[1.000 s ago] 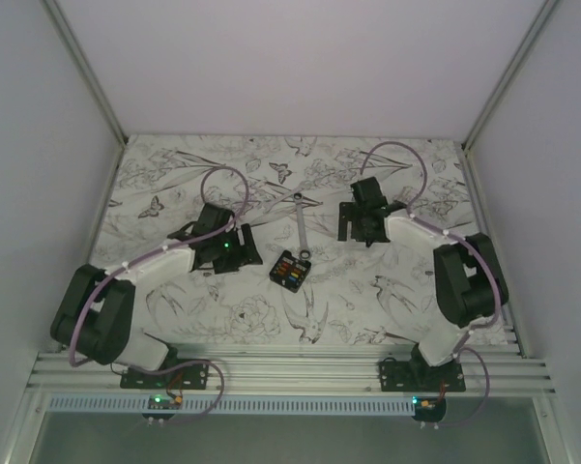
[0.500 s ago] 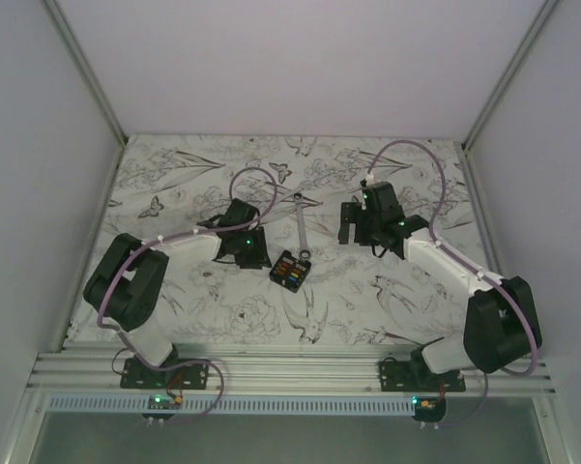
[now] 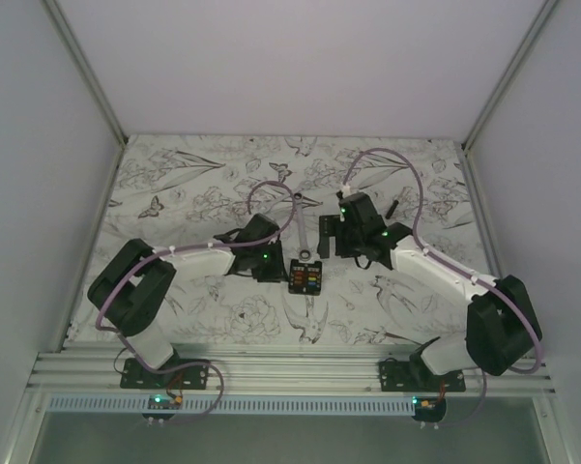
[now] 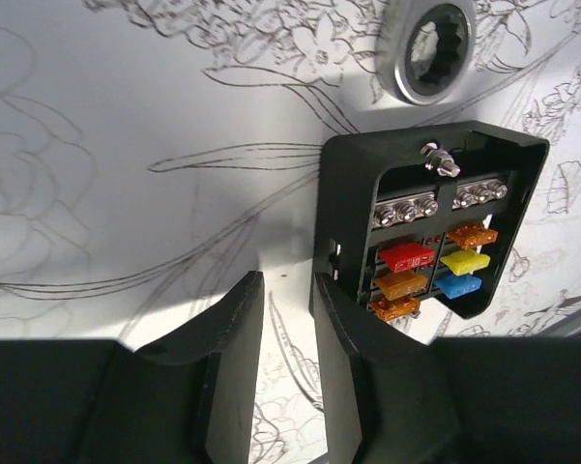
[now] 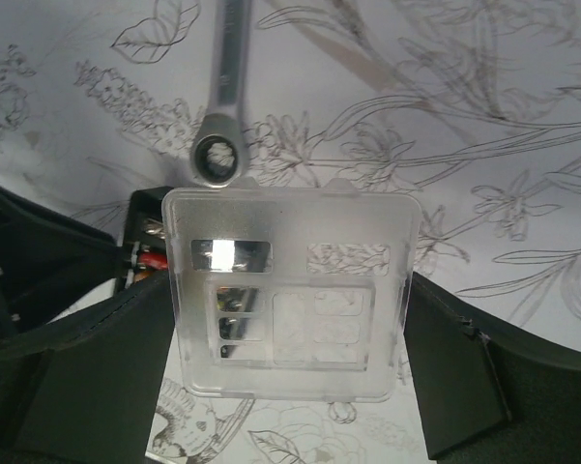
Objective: Snap on the fuse box
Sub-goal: Adjust the fuse box base at the center of the board, then close the fuse box cover on the fuse box base.
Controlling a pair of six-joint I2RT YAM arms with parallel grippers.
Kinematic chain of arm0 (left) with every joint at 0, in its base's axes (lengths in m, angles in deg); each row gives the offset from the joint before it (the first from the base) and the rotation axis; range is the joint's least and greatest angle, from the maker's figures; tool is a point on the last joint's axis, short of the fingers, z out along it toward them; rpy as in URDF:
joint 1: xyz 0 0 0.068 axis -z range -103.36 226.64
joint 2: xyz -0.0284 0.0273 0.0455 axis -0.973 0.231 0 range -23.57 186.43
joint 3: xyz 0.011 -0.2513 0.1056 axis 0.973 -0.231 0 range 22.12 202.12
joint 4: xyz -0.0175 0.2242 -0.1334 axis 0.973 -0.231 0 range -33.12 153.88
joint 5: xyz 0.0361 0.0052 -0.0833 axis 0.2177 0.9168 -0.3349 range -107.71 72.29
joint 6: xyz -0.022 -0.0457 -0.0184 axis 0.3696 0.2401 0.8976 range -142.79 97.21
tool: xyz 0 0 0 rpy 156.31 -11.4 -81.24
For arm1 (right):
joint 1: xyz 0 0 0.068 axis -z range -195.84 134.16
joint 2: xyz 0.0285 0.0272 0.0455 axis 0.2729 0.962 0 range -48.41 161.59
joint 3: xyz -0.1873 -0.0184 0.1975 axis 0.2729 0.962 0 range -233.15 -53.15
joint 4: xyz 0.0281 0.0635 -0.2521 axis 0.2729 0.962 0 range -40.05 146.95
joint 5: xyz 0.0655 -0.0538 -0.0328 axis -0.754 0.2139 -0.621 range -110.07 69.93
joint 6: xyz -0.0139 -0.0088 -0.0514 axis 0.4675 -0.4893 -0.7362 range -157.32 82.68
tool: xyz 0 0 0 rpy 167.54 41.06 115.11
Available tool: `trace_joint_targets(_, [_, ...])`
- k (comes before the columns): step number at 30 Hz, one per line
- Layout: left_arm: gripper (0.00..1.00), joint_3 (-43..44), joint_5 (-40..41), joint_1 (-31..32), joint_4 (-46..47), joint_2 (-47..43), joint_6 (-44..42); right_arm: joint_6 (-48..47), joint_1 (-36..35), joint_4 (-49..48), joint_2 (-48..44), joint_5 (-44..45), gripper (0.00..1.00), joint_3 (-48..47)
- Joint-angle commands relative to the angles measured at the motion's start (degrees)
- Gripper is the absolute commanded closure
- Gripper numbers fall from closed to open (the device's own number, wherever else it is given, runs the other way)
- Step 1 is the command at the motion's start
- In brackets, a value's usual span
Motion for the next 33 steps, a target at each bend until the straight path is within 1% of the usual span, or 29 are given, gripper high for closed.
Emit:
trace_joint_targets(1, [0.68,-1.4,-0.3,2.5,1.8,1.4,5.4,3.2,-3.0,0.8,0.7,0.4,0.26,-0.5])
trace_joint_targets(5, [0.68,-0.6,-0.3,4.8,3.8,3.0,7.5,4.2,-4.9,2.1,1.5,1.7,0.26,-0.7])
trace_joint_targets(9, [0.67,-0.9,-0.7,5.3,5.4,3.7,9.0,4.8,-6.5,3.4,2.2,2.6,0.25,-1.1])
trace_joint_targets(12, [0.64,-1.9,0.0,5.3,6.0,2.5,9.4,5.3,-8.0,4.3,3.1,3.8,0.25,-1.5])
trace_joint_targets(15, [0.60,-4.0,1.6,4.9,6.0,0.0,9.1,5.9,-9.4,5.5,4.4,5.6,0.25,-2.6])
trace_joint_targets(20, [0.54,-8.4,2.7,1.9,6.0,-3.9,9.3,7.0,-12.0,6.4,5.8,8.5,0.23,-4.1])
trace_joint_targets(25, [0.47,-12.1,3.1,-0.2,5.9,-7.3,9.5,7.9,-13.1,6.2,7.6,9.0,0.22,-5.1])
trace_joint_targets(28, [0.40,-13.6,3.1,-1.2,5.9,-8.9,9.5,8.9,-13.9,6.2,8.3,10.2,0.23,-5.9])
trace_joint_targets(29, [0.38,-13.9,3.1,-1.5,5.9,-9.1,9.4,9.1,-14.1,6.1,10.1,10.3,0.22,-6.1])
trace_joint_targets(33, [0.33,-14.3,2.7,-2.0,5.9,-9.4,9.2,9.6,-14.8,6.3,11.8,11.6,0.22,-6.9])
